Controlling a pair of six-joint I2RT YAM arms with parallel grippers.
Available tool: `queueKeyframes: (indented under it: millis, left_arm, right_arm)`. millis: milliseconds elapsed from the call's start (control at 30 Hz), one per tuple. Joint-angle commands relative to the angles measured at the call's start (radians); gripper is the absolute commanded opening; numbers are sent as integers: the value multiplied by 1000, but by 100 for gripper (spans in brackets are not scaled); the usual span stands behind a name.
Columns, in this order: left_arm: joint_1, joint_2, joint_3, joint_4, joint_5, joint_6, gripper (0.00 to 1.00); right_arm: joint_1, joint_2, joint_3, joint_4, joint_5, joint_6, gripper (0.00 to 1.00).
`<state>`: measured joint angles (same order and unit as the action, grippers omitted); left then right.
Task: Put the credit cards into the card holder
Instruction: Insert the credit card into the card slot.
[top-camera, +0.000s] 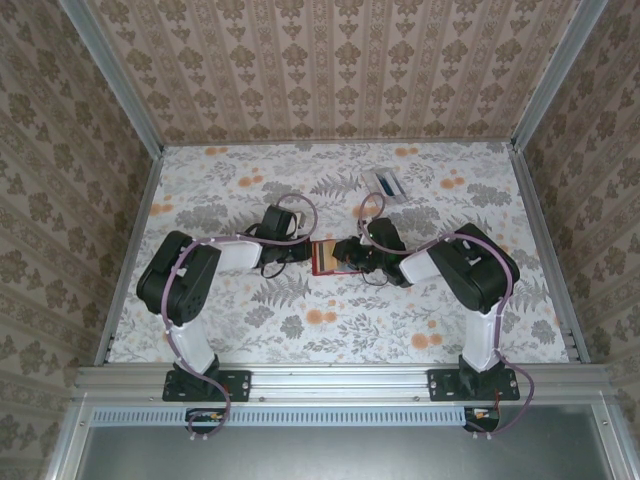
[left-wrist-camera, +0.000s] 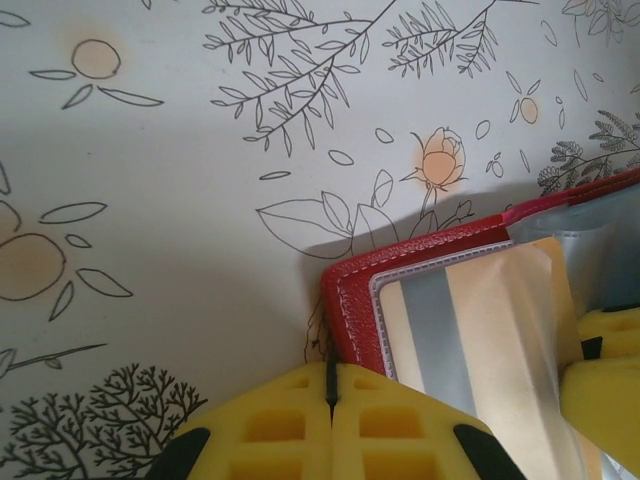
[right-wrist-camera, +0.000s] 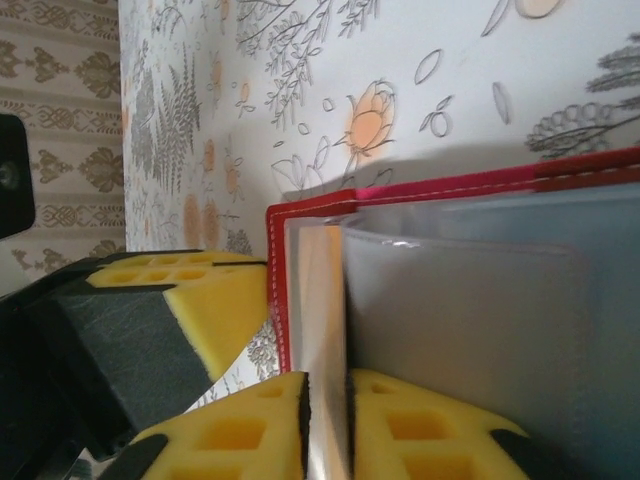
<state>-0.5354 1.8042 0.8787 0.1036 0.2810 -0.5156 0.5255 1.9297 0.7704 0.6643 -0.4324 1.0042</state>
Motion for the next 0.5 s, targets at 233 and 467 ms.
queueKeyframes:
  millis: [233, 467]
  left_arm:
    - [26, -71, -30, -67, -68, 54, 6]
    - [26, -70, -34, -58, -37, 42, 7]
  right_arm:
    - [25, -196, 42, -459, 147, -174, 39]
    - [21, -305, 66, -662, 266, -286, 44]
